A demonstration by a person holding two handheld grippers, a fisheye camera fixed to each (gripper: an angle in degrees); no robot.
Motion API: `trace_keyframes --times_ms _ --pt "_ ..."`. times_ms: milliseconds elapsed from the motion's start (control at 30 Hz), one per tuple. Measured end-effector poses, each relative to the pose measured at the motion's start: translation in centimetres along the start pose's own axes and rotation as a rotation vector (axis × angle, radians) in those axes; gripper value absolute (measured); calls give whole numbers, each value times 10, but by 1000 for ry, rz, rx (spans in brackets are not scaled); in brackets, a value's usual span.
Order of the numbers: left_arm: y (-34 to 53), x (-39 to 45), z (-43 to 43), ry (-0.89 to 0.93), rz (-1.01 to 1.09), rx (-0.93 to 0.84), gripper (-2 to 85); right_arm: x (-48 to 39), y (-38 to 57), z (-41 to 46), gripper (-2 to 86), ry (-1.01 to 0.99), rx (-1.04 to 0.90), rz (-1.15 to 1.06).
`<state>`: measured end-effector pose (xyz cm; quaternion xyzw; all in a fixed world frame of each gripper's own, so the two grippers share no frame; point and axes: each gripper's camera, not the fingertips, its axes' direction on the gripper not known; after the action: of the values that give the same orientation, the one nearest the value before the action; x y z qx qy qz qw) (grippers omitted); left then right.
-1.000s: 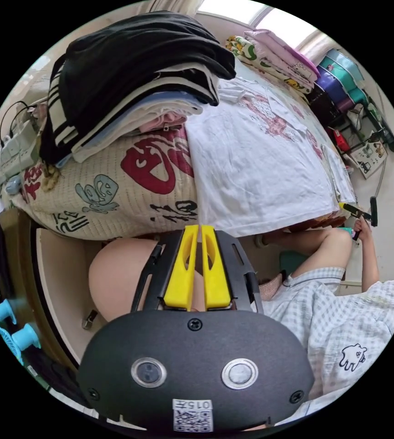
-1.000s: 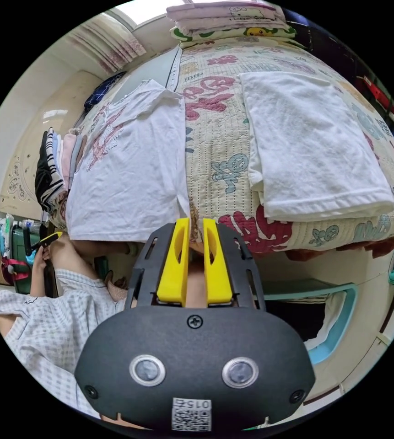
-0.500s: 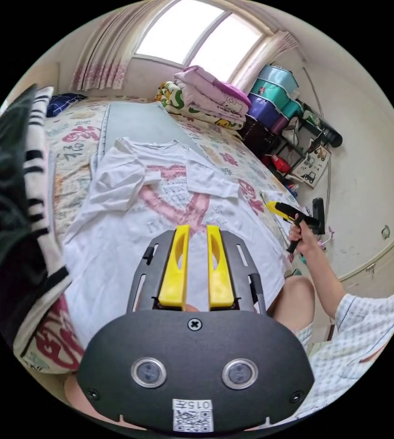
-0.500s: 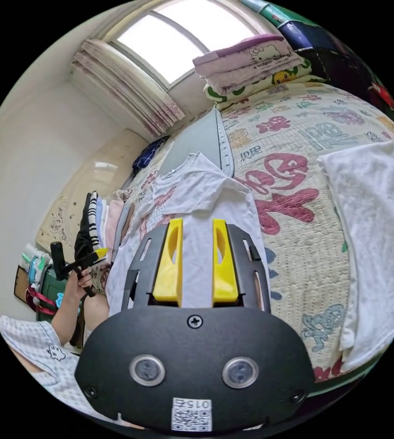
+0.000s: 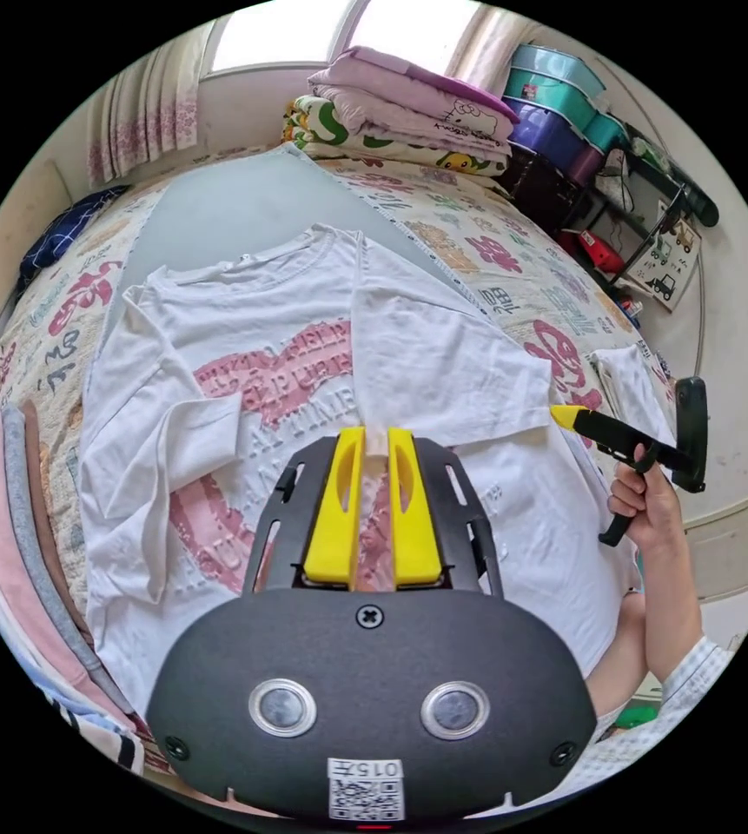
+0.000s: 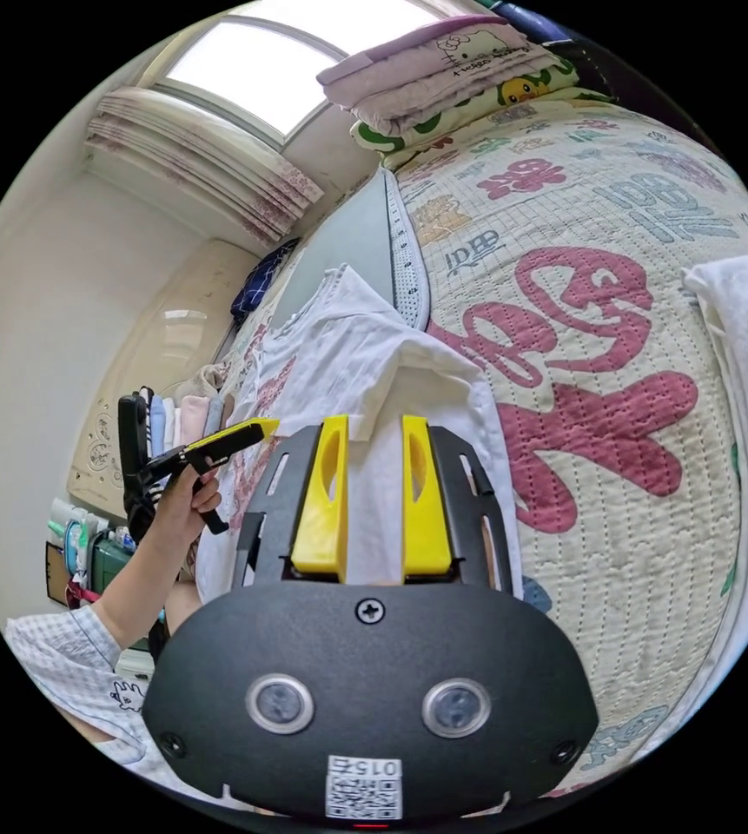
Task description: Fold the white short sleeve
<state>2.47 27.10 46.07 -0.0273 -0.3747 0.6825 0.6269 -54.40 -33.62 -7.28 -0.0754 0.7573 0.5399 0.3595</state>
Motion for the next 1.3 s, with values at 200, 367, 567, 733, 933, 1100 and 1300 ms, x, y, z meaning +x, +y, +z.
trace_keyframes --times_ms 200,367,567,733,933,1100,1300 --pt "-54 -16 -5 172 38 44 2 21 -32 -3 57 -80 -24 -57" --pt "-107 -20 -21 252 60 112 -2 24 -61 19 64 1 -81 -122" --pt "-165 4 -5 269 96 163 0 48 -97 33 16 -55 -13 -129" --pt "-279 95 13 474 139 429 38 138 -108 -19 31 -207 458 223" --pt "-309 146 58 531 130 394 93 219 -97 -23 77 -269 614 401" --pt "-206 72 7 405 159 334 84 222 -100 21 76 -280 582 312" --pt "0 -80 -94 69 44 249 78 164 -83 141 68 -211 339 -39"
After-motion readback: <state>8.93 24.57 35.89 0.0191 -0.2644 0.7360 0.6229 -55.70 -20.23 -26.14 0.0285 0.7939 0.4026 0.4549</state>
